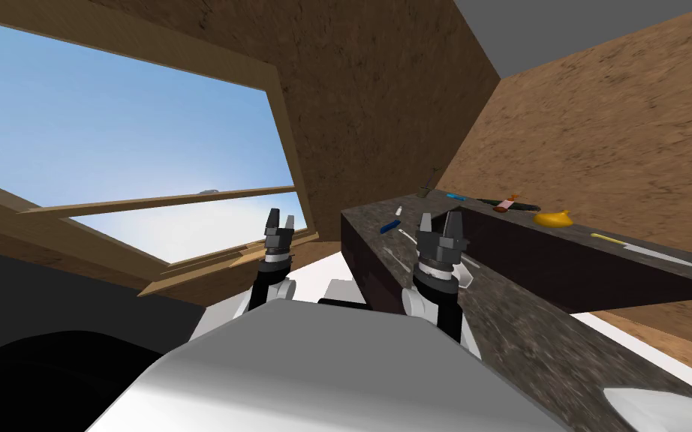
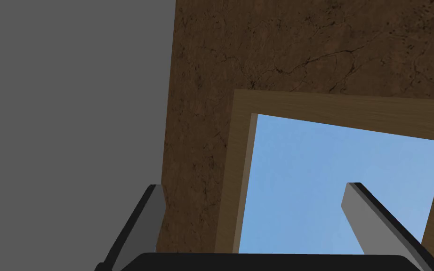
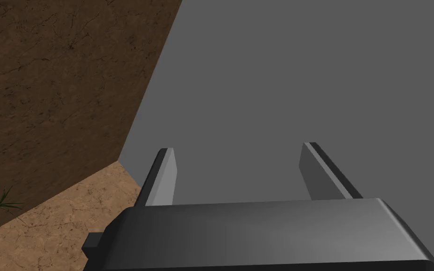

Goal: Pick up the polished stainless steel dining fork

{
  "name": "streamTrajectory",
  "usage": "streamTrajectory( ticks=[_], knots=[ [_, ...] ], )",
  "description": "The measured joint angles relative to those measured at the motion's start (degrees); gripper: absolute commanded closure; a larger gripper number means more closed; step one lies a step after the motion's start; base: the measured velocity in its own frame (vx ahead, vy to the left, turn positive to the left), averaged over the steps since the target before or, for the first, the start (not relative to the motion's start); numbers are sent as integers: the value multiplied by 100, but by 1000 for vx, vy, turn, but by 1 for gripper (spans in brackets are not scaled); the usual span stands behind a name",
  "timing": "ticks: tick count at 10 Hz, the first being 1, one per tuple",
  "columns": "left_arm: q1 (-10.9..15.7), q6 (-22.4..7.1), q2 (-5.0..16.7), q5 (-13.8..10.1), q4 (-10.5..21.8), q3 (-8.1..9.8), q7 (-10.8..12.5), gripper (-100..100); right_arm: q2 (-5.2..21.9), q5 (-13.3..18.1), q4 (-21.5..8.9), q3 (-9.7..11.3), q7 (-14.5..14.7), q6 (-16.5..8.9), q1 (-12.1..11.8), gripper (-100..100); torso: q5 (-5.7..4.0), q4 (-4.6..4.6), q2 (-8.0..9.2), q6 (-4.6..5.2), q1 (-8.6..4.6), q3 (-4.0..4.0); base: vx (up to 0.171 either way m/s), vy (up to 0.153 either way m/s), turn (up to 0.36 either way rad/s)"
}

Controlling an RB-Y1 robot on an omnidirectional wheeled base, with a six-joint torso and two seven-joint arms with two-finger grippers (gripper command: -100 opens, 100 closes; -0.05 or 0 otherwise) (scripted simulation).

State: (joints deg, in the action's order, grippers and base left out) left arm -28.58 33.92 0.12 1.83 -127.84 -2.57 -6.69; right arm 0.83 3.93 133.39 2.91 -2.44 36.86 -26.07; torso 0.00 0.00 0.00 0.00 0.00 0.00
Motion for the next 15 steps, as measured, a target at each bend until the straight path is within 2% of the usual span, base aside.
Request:
streamTrajectory(
  ticks=[2, 8, 11, 12, 15],
  knots=[
    [-1, 0, 0, 0, 0, 0, 0, 0, 253, 23, -53, -47, 36, 5, -26, -100, 4, -4, -21, 0, 18, -12, 70, 64, -11],
    [-1, 0, -1, 0, 0, -1, 0, 0, 1181, 177, -299, -313, 311, 64, -317, -100, 10, -9, -39, -1, 41, -23, 108, 113, -13],
    [-2, 0, -1, 0, 0, -1, 0, 0, 1708, 239, -475, -567, 445, 98, -515, -100, 14, -13, -57, 0, 62, -33, 159, 167, -23],
    [-2, 1, -1, 0, -1, -1, 0, 0, 1873, 293, -607, -622, 533, 164, -589, -100, 15, -15, -67, -1, 67, -39, 124, 110, -11],
    [-1, 0, -1, 0, 0, -1, 0, 0, 2360, 369, -725, -802, 678, 155, -753, -100, 9, -10, -46, 0, 36, -27, 124, 105, -14]
  ],
)
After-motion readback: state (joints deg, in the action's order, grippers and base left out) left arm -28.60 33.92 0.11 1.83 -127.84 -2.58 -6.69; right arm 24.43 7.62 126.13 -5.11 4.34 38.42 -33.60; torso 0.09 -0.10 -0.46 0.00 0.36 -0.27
